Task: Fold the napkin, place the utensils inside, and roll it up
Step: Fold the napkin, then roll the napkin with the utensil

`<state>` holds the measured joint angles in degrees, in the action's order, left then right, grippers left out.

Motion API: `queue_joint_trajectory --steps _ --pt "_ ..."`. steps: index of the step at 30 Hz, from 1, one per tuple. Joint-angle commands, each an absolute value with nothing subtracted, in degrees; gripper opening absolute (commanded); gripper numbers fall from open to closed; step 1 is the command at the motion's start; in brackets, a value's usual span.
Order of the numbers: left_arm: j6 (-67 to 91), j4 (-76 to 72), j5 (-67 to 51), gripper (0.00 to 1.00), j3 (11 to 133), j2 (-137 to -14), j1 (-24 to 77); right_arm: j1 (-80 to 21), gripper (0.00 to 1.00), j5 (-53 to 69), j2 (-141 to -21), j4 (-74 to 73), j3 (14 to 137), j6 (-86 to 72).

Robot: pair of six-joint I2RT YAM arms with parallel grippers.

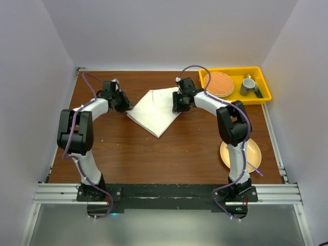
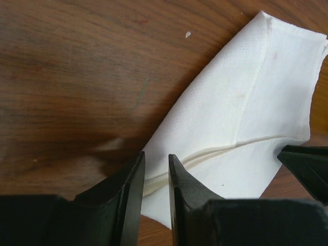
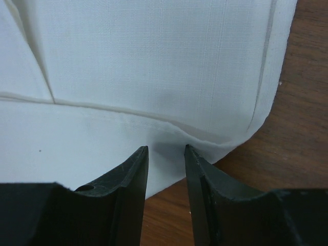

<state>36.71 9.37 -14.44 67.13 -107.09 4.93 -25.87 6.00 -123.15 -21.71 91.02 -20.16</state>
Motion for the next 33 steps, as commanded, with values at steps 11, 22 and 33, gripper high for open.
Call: queue_joint_trajectory --steps 11,22,33 --pt "33.31 10.72 -10.99 0.39 67.68 -97.40 8.44 -25.31 0.43 -3.17 -118.39 -23.56 88.16 -14.77" --pt "37.08 22.23 -0.18 0.51 61.19 -79.47 6.78 -36.29 0.75 -20.74 -109.78 -29.53 91.49 -5.28" --pt "43.95 28.65 -2.37 0.52 53.80 -73.74 4.22 -49.66 0.70 -6.16 -116.00 -28.82 97.73 2.99"
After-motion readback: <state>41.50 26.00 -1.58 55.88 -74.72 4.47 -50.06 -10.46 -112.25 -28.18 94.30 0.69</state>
